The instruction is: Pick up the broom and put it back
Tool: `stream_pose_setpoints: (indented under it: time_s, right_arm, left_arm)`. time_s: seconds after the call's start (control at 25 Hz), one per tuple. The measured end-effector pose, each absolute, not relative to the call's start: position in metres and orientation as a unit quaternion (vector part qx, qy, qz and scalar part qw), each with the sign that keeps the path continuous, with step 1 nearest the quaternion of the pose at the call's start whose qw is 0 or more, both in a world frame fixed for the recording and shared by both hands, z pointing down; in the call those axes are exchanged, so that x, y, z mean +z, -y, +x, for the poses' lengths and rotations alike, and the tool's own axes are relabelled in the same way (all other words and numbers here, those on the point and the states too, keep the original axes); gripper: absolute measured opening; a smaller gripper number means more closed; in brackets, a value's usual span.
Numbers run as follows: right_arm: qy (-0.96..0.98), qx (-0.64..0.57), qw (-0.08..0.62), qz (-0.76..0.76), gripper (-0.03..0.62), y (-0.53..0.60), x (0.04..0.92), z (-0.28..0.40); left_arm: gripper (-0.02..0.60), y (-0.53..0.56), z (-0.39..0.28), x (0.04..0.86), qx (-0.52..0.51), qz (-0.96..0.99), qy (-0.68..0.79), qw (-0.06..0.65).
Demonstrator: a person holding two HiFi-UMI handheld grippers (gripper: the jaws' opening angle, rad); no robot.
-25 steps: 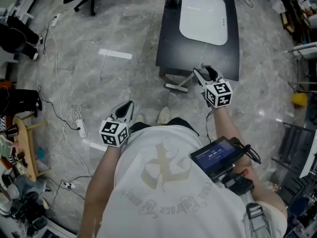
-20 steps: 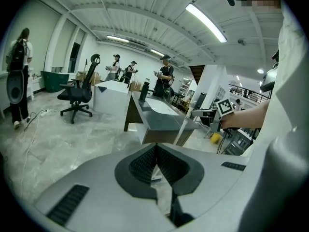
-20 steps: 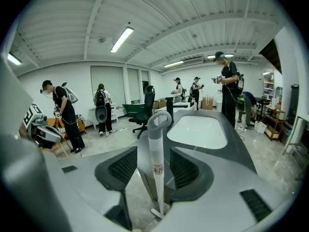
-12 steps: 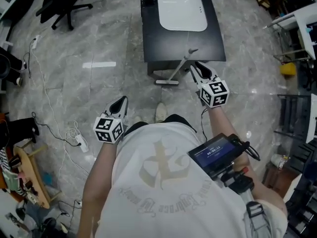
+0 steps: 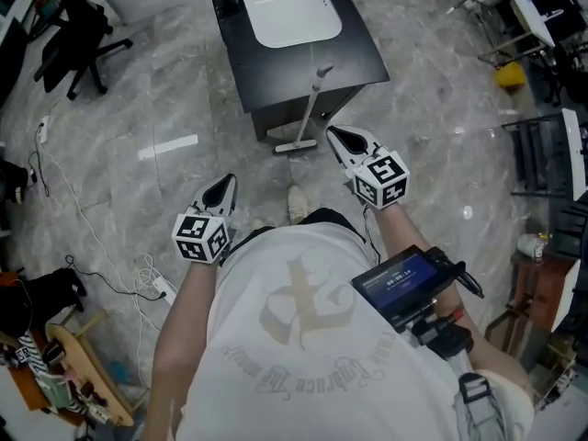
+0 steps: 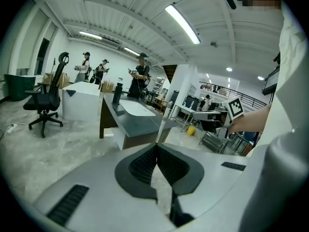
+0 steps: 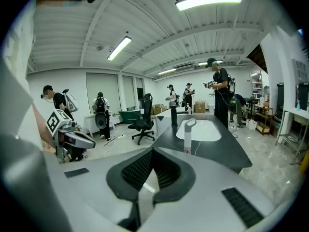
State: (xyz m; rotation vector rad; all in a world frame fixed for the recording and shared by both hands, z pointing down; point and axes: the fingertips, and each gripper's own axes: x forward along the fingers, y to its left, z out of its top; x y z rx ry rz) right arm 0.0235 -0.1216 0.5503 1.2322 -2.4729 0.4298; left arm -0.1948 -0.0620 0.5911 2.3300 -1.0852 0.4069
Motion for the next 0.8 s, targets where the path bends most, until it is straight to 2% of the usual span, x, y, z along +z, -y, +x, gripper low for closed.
stream_pose_setpoints:
  time_s: [0.8]
  right_arm:
    - [0.862,0.188,0.149,0.446,0.017,0.011,0.561,-0.005]
  left_arm:
    - [0.012,0.017,-0.182,0.591,0.172,0.898,0.319,0.25]
